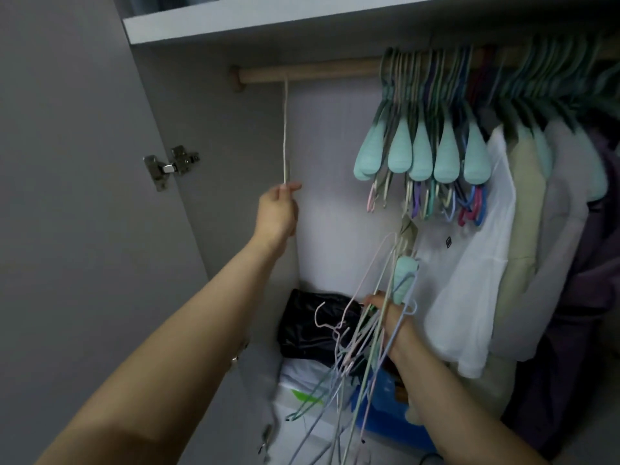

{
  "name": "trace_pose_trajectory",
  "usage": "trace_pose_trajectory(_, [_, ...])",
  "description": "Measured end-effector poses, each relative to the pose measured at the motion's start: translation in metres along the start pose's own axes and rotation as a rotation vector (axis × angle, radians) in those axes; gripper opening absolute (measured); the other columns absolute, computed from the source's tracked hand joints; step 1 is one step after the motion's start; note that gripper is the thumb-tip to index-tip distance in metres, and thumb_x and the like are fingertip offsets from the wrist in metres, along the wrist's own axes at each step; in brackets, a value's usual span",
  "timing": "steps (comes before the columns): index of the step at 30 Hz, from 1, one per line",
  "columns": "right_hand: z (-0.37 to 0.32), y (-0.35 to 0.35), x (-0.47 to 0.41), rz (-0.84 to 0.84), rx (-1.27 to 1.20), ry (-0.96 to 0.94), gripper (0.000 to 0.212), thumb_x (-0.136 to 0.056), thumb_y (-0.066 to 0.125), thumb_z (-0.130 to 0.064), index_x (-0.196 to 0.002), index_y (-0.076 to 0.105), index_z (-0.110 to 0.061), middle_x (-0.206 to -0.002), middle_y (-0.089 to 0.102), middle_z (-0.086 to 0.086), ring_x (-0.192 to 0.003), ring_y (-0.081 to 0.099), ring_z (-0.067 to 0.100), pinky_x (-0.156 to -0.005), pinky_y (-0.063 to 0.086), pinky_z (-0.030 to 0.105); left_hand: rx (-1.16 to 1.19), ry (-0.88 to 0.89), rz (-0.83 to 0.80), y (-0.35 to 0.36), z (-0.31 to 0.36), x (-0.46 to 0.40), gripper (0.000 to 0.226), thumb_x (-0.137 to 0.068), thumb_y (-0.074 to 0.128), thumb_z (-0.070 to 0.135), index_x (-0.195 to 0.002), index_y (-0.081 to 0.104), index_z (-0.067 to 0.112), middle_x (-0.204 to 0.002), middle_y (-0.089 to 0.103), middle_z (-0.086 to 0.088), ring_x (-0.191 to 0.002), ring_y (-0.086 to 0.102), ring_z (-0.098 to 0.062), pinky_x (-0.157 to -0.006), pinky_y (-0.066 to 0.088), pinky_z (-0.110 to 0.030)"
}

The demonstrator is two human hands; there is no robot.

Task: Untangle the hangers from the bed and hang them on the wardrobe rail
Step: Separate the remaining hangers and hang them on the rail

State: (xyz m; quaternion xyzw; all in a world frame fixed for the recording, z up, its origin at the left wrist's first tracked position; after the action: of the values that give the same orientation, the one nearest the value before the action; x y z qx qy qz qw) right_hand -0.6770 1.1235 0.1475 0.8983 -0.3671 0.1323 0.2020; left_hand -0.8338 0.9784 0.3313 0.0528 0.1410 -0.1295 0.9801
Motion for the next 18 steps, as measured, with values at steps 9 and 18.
trace_pose_trajectory(9, [-0.054,0.005,0.01,-0.012,-0.075,-0.146,0.02,-0.067,0.077,-0.014,-0.084,0.069,-0.01,-0.081,0.061,0.001,-0.083,0.057,0.023,-0.092,0.049,0.047,-0.175,-0.063,-0.155,0.052,0.047,-0.074,0.037,-0.102,0.025,0.011,-0.124,0.051,0.0,-0.057,0.034,-0.003,-0.04,0.028,-0.011,-0.038,0.02,-0.01])
trace_pose_trajectory(18, [-0.057,0.0,0.022,-0.025,-0.085,-0.19,0.018,-0.052,0.078,-0.019,-0.065,0.066,-0.012,-0.07,0.059,-0.001,-0.069,0.055,0.02,-0.077,0.048,0.04,-0.082,-0.206,-0.518,0.096,0.041,-0.033,0.031,-0.102,0.023,0.013,-0.101,0.055,0.011,-0.053,0.028,0.002,-0.036,0.02,-0.007,-0.04,0.018,-0.012])
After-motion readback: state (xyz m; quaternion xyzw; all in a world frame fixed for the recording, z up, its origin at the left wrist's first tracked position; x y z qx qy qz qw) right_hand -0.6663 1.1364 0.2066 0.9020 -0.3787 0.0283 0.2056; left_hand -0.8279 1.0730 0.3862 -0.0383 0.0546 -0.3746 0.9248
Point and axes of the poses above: each hand's wrist, its own x-axis away from the middle knuckle, its own y-axis out of the palm, z = x × y, the point moved 5 cm from there along -x, towards the middle knuckle
